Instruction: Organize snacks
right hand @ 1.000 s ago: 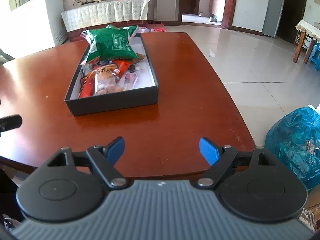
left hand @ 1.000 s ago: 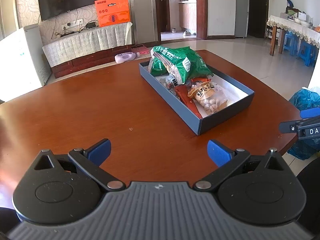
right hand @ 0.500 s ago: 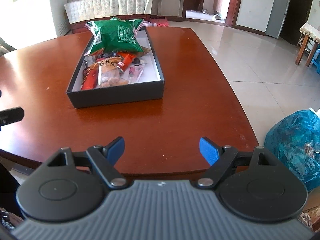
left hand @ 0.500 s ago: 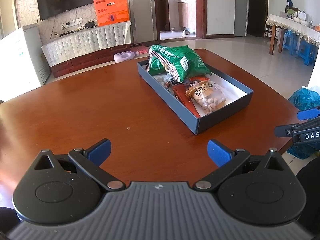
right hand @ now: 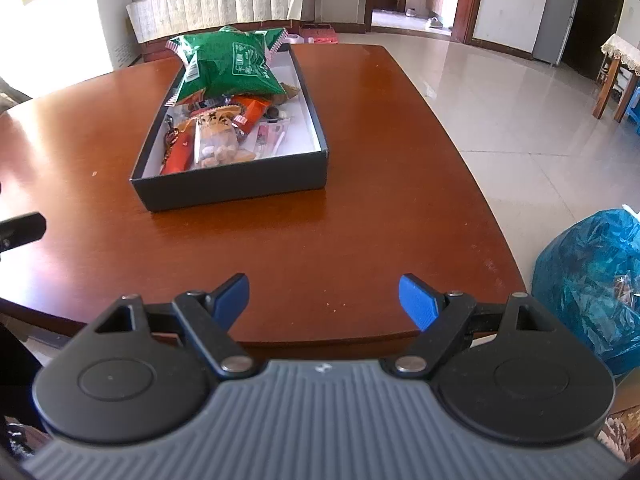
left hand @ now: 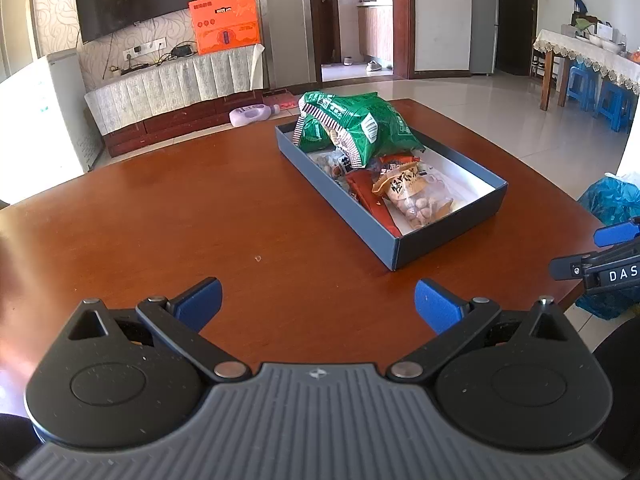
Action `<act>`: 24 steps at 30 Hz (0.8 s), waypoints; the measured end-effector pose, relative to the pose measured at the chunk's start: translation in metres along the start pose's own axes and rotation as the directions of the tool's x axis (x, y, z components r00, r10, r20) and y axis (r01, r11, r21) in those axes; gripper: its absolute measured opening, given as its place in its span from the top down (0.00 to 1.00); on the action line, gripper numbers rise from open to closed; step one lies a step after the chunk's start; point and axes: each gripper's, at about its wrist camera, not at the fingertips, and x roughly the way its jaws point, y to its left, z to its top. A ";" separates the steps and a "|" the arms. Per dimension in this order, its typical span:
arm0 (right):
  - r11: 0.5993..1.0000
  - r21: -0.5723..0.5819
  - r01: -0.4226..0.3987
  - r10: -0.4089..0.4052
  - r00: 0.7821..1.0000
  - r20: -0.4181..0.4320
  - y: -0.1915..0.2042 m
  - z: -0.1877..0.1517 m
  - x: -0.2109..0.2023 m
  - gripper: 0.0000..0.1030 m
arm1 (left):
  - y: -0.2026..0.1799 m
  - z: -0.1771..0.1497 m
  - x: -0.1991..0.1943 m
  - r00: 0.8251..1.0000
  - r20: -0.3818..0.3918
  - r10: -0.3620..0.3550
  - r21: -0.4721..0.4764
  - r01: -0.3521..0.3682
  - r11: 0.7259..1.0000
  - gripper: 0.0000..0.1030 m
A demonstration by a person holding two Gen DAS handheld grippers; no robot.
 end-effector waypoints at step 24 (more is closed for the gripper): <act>1.000 -0.005 0.001 -0.001 1.000 0.004 0.000 -0.001 0.000 0.19 | 0.000 0.000 0.002 1.000 -0.001 0.008 -0.003 -0.008 1.000 0.00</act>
